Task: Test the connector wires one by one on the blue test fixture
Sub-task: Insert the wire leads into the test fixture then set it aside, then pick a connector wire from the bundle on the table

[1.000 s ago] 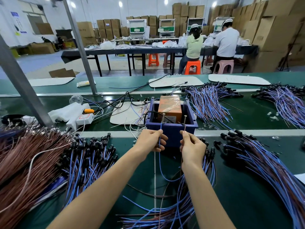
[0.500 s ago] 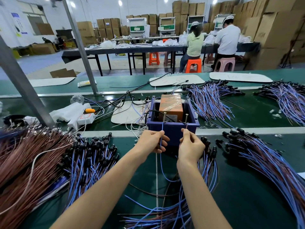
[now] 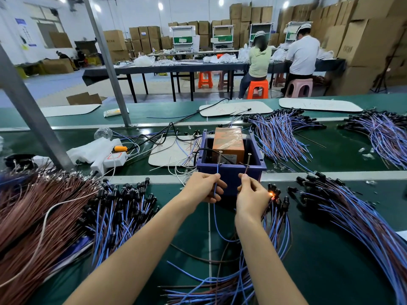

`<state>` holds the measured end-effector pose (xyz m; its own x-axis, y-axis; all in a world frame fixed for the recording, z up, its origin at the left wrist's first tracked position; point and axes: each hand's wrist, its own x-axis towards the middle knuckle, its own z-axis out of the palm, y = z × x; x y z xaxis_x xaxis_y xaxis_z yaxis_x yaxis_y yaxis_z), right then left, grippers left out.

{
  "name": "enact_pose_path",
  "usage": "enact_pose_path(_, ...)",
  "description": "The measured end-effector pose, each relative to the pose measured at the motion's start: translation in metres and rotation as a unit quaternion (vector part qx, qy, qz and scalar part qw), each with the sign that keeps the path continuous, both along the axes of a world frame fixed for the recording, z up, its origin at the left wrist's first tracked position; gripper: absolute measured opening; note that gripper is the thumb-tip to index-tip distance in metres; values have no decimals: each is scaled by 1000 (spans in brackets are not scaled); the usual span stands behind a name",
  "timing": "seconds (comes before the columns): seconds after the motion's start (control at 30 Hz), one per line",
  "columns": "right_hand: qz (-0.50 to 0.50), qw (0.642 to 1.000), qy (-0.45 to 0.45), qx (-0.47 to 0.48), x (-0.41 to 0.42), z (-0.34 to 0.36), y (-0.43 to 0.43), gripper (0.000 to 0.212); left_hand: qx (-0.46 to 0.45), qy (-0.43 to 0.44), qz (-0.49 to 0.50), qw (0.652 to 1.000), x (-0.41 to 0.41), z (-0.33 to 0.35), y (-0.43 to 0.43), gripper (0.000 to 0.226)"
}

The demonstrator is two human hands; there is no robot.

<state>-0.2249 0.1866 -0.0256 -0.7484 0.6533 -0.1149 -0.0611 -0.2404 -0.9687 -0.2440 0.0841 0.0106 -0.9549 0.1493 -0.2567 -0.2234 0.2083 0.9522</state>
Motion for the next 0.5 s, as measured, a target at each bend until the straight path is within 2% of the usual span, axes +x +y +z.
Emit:
enact_pose_path(0.2,16,1000,3,0,6,2,0,20,-5,-1,-5,1000,4,5,1,36)
enact_pose_path(0.27,84,996,15,-3,12,3,0,26,-10,6,-23,1000,8,7,-1,33)
enact_pose_path(0.33,198,980,25,-9,23,5,4,41,-53,31,-81,995,15,8,-10,27)
enact_pose_path(0.4,292,956,9,25,36,4,12,52,-160,80,-201,963,25,9,-32,37)
enact_pose_path(0.47,342,934,-21,104,47,0,21,52,-241,124,-336,902,36,11,-63,52)
enact_pose_path(0.5,358,919,-34,160,52,-2,23,48,-252,136,-383,878,42,13,-79,57)
